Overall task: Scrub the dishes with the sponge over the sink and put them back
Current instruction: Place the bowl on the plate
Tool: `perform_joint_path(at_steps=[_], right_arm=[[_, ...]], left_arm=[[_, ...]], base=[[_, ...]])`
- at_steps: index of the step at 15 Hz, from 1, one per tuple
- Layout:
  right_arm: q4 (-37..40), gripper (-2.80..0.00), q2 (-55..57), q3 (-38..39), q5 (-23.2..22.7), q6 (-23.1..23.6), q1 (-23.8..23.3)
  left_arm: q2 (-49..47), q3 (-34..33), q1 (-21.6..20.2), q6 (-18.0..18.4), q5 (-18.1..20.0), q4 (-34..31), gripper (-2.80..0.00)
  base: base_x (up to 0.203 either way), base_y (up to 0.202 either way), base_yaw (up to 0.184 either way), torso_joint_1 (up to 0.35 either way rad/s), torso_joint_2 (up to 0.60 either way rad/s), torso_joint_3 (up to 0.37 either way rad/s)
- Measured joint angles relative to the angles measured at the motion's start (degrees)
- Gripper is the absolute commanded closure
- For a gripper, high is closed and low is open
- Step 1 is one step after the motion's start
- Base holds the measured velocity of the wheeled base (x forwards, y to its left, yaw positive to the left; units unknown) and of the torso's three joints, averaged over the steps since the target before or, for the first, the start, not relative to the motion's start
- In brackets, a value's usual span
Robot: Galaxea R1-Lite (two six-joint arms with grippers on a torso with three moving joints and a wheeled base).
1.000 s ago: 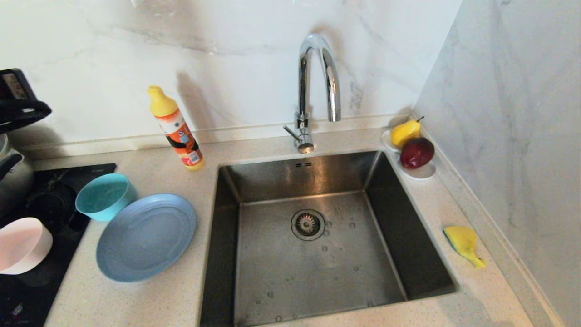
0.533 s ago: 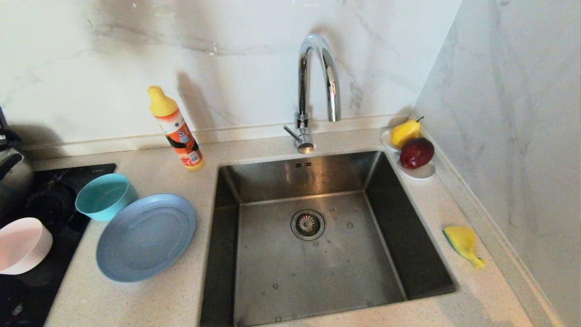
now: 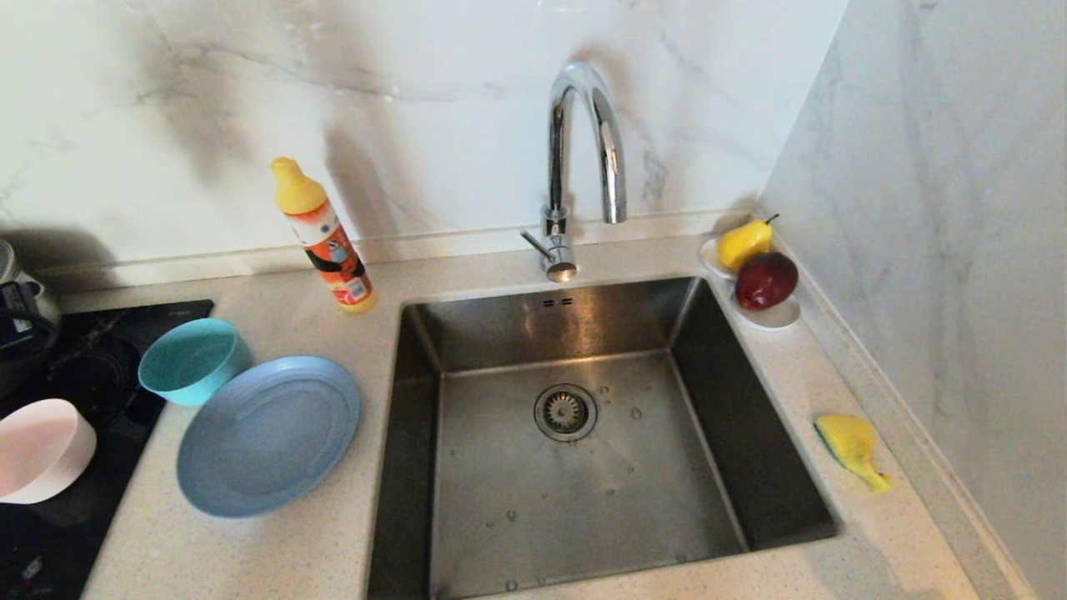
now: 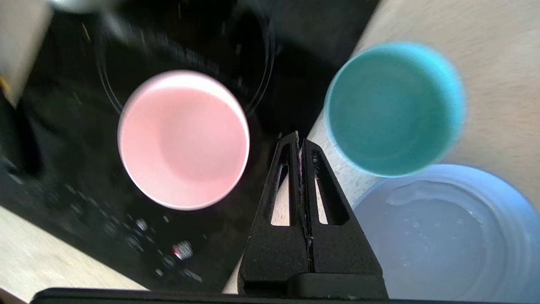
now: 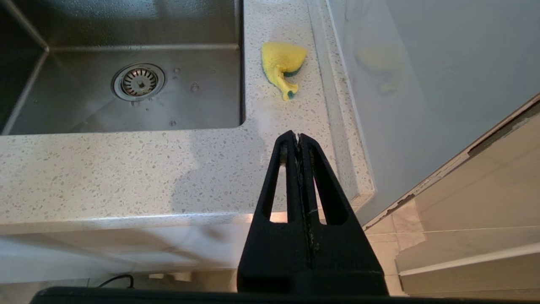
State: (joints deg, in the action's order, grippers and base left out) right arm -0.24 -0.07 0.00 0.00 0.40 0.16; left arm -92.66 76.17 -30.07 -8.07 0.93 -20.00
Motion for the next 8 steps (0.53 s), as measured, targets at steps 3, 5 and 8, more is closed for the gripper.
perform_joint_path(at_steps=[3, 5, 8], right_arm=[[0.02, 0.00, 0.00, 0.00, 0.00, -0.02, 0.00], [0.02, 0.00, 0.00, 0.00, 0.00, 0.01, 0.00], [0.02, 0.00, 0.00, 0.00, 0.00, 0.00, 0.00]], left_arm=[[-2.86, 0.24, -0.55, -2.64, 0.20, -1.90, 0.00], [-4.36, 0.81, -0.98, -3.24, 0.57, -2.88, 0.00], [-6.69, 3.79, -3.06, -4.17, 3.07, -5.80, 0.00]], base=[[0.000, 0.000, 0.000, 0.000, 0.00, 0.000], [0.000, 0.000, 0.000, 0.000, 0.00, 0.000], [0.000, 0.000, 0.000, 0.000, 0.00, 0.000]])
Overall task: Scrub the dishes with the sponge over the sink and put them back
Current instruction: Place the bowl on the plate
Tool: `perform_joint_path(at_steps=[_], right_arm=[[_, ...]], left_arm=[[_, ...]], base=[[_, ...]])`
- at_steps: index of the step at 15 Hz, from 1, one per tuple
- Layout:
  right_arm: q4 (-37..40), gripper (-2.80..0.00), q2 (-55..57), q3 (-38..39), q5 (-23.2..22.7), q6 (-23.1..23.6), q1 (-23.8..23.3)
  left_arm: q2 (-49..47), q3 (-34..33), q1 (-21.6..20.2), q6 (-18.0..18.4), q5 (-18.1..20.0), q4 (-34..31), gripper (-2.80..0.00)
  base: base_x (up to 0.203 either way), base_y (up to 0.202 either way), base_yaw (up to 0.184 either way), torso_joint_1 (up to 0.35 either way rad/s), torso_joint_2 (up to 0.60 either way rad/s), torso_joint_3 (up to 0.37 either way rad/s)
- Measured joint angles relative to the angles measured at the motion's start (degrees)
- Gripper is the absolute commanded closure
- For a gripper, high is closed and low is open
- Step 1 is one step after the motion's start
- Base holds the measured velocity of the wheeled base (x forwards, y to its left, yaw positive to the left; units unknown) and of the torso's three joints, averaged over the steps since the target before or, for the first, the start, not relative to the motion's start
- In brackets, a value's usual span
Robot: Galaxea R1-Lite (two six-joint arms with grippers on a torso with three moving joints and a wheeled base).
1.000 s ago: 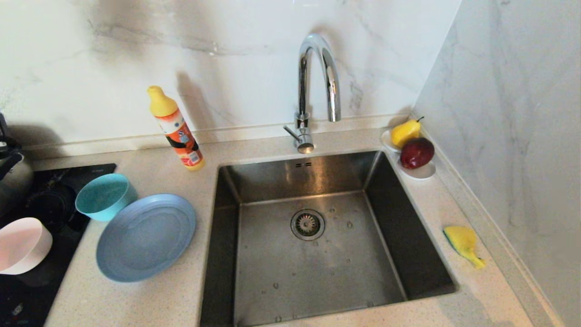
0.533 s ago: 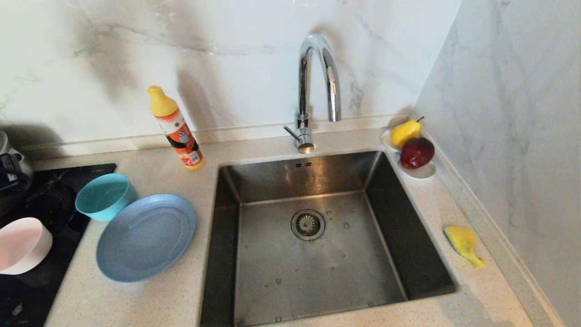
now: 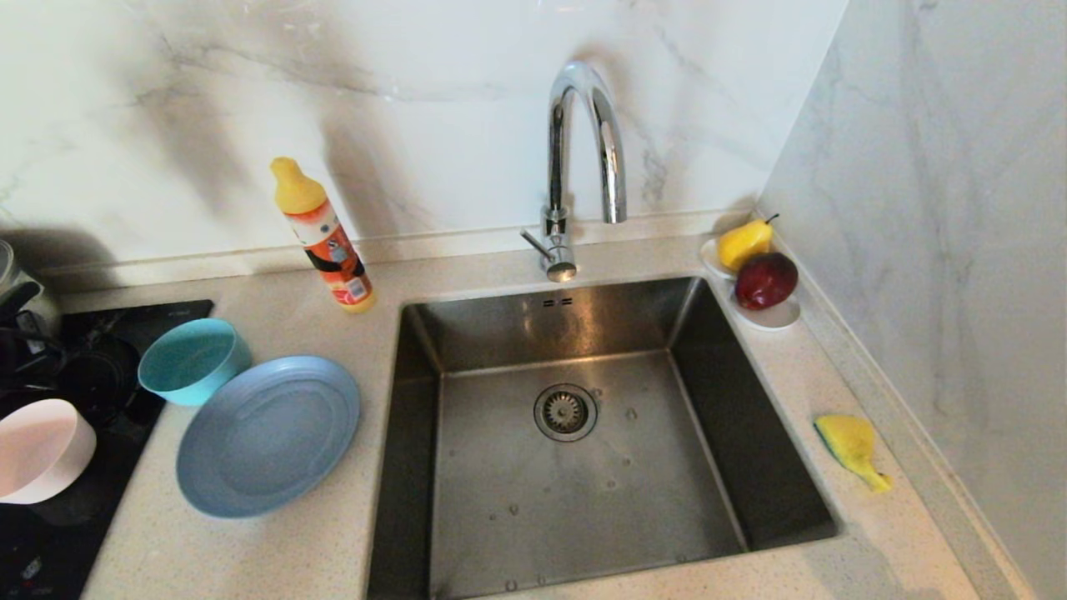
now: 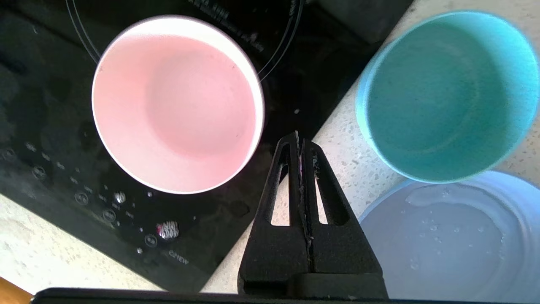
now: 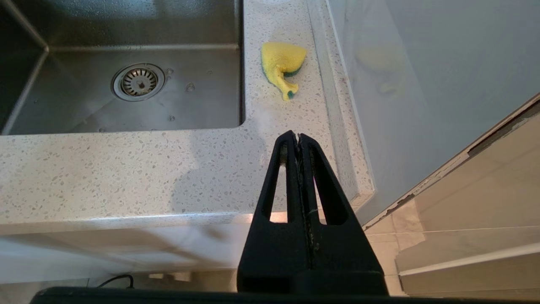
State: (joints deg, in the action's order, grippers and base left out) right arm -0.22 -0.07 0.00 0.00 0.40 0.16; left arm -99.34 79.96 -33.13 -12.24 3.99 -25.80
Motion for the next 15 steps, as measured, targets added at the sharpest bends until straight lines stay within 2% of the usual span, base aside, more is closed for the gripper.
perform_joint_path(at_steps=[2, 8, 9, 13, 15], right_arm=[[-0.02, 0.00, 0.00, 0.00, 0.00, 0.00, 0.00], [0.00, 0.00, 0.00, 0.00, 0.00, 0.00, 0.00], [0.00, 0.00, 0.00, 0.00, 0.00, -0.02, 0.00], [0.00, 0.00, 0.00, 0.00, 0.00, 0.00, 0.00], [0.00, 0.00, 0.00, 0.00, 0.00, 0.00, 0.00]], left_arm=[[-0.88, 1.00, -1.35, -0.10, 2.57, -0.82, 0.00], [-2.10, 0.79, -2.81, 0.00, 3.20, -1.07, 0.00], [-2.34, 0.72, -2.90, 0.01, 3.23, -1.29, -2.80], [-4.81, 1.30, -4.32, -0.13, 3.98, -2.05, -2.80], [-6.14, 1.70, -5.45, -0.21, 7.14, -2.18, -2.80]], base=[[0.000, 0.000, 0.000, 0.000, 0.00, 0.000], [0.000, 0.000, 0.000, 0.000, 0.00, 0.000], [0.000, 0.000, 0.000, 0.000, 0.00, 0.000], [0.000, 0.000, 0.000, 0.000, 0.00, 0.000], [0.000, 0.000, 0.000, 0.000, 0.00, 0.000]])
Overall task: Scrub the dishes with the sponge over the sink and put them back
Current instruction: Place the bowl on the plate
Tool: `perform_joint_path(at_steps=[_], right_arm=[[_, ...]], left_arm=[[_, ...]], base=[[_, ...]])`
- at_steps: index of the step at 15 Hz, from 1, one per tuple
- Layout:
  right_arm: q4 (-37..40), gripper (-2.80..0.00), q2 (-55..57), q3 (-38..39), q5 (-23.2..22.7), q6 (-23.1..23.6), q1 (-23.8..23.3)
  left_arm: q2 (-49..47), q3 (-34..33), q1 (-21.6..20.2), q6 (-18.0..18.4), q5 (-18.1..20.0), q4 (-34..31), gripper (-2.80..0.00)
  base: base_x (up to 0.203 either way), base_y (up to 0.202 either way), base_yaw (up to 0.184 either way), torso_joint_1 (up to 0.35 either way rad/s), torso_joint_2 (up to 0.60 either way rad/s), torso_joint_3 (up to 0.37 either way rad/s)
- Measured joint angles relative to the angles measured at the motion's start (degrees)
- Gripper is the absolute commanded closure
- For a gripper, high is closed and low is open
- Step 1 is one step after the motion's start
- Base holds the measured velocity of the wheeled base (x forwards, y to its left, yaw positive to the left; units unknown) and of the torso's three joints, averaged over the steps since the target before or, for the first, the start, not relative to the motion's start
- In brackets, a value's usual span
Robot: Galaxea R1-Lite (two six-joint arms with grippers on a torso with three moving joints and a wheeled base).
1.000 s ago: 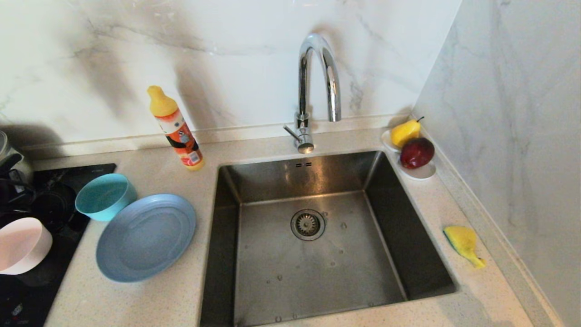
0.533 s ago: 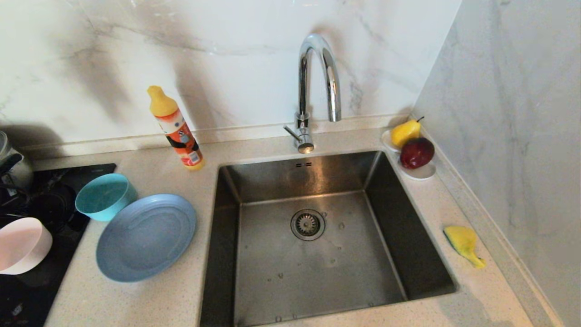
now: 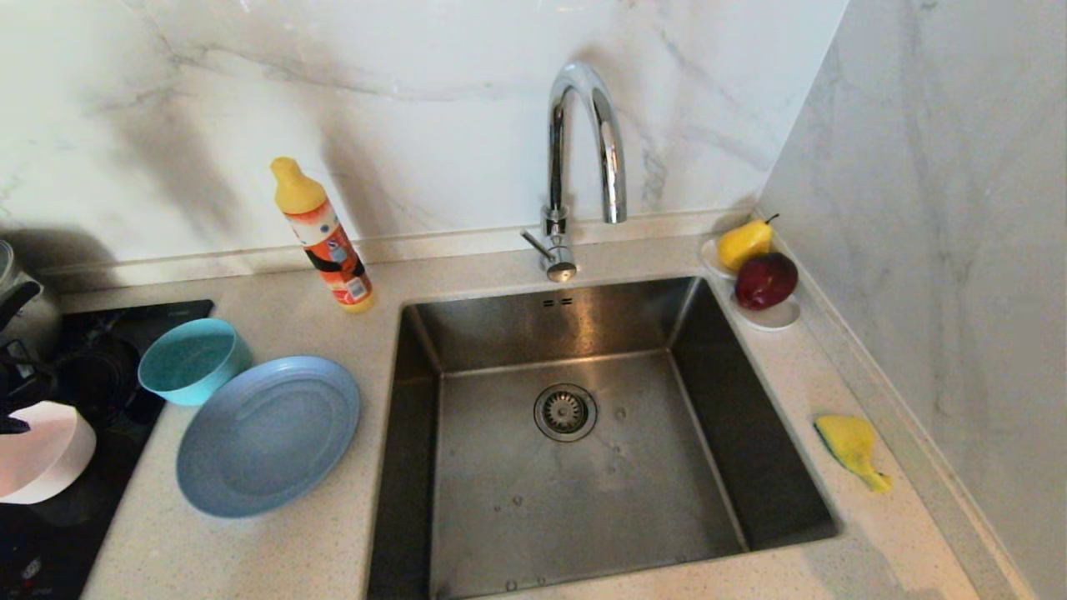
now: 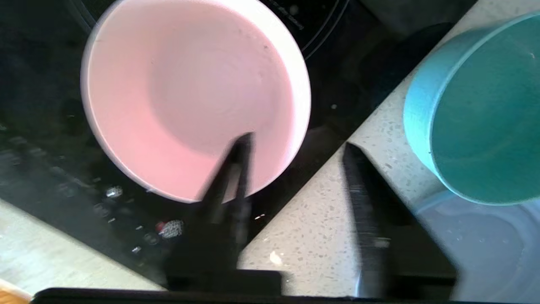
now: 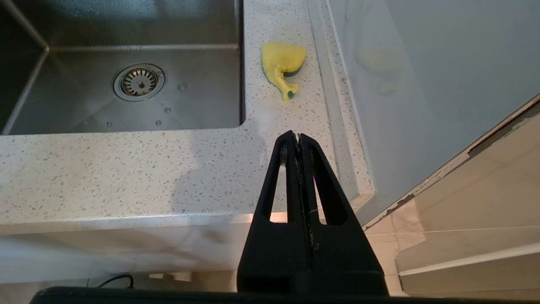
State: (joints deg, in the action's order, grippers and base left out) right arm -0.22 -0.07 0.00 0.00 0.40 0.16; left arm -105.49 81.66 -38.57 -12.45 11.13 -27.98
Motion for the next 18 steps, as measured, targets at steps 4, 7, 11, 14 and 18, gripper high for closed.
perform_joint_path(at_steps=[4, 7, 11, 14, 18], right_arm=[[0.00, 0.00, 0.00, 0.00, 0.00, 0.00, 0.00], [-0.02, 0.00, 0.00, 0.00, 0.00, 0.00, 0.00], [0.00, 0.00, 0.00, 0.00, 0.00, -0.02, 0.00], [0.00, 0.00, 0.00, 0.00, 0.00, 0.00, 0.00], [0.00, 0.00, 0.00, 0.00, 0.00, 0.00, 0.00]], left_arm=[[-1.99, 0.51, -0.58, 0.11, 1.18, 0.30, -2.80], [-3.78, 0.97, -0.60, 0.41, 2.42, 0.48, -2.80], [-5.91, 1.56, -0.60, 0.73, 3.54, 0.61, -2.80], [-7.17, 1.94, -0.60, 0.55, 3.64, 0.63, -2.80], [-8.43, 2.10, -1.06, 0.77, 3.56, 0.58, 0.00]], base=[[0.000, 0.000, 0.000, 0.000, 0.00, 0.000], [0.000, 0.000, 0.000, 0.000, 0.00, 0.000], [0.000, 0.000, 0.000, 0.000, 0.00, 0.000], [0.000, 0.000, 0.000, 0.000, 0.00, 0.000], [0.000, 0.000, 0.000, 0.000, 0.00, 0.000]])
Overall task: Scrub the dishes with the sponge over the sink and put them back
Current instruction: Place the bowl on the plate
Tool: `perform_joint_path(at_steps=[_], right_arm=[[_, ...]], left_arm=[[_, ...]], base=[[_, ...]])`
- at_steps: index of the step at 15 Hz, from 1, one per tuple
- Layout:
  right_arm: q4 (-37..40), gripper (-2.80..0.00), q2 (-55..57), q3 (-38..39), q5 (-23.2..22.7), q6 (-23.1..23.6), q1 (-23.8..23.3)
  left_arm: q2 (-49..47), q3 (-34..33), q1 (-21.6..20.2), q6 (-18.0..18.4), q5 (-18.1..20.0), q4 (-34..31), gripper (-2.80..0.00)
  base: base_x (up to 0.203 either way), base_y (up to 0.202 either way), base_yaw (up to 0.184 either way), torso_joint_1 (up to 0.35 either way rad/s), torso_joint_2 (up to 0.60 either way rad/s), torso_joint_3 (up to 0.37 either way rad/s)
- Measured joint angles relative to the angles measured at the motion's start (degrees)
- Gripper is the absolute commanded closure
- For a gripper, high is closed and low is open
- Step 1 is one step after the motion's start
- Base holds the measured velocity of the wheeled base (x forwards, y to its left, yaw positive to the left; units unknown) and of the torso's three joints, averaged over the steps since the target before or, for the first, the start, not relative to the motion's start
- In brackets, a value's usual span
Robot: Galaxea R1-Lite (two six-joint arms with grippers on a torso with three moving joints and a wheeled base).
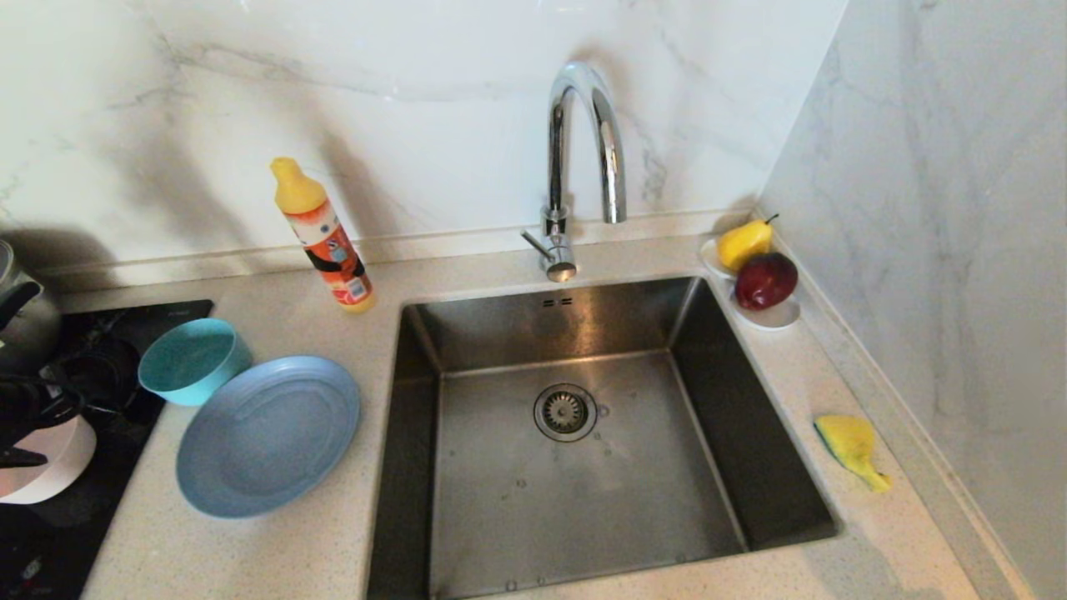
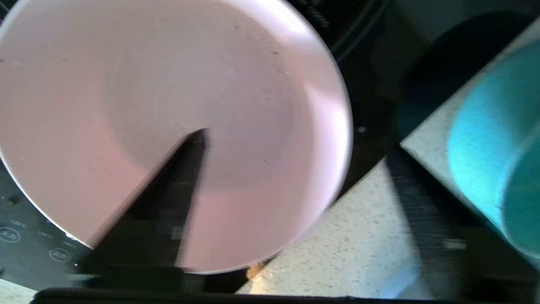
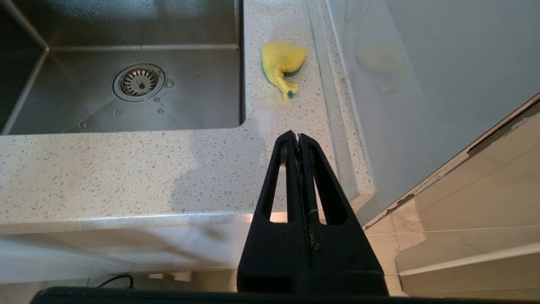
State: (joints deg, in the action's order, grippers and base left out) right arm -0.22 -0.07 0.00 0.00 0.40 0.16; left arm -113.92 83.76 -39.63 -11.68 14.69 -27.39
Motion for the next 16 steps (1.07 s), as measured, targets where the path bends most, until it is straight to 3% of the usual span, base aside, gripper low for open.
perform_joint_path(at_steps=[11, 16], right_arm=[[-0.01, 0.00, 0.00, 0.00, 0.00, 0.00, -0.02], [0.00, 0.00, 0.00, 0.00, 0.00, -0.04, 0.00]], left_arm=[[0.42, 2.35, -0.16, -0.38, -0.22, -1.58, 0.00], [5.56, 6.90, -0.05, 0.27, 0.13, -11.53, 0.00]], base=[[0.000, 0.000, 0.000, 0.000, 0.00, 0.000], [0.000, 0.000, 0.000, 0.000, 0.00, 0.000]])
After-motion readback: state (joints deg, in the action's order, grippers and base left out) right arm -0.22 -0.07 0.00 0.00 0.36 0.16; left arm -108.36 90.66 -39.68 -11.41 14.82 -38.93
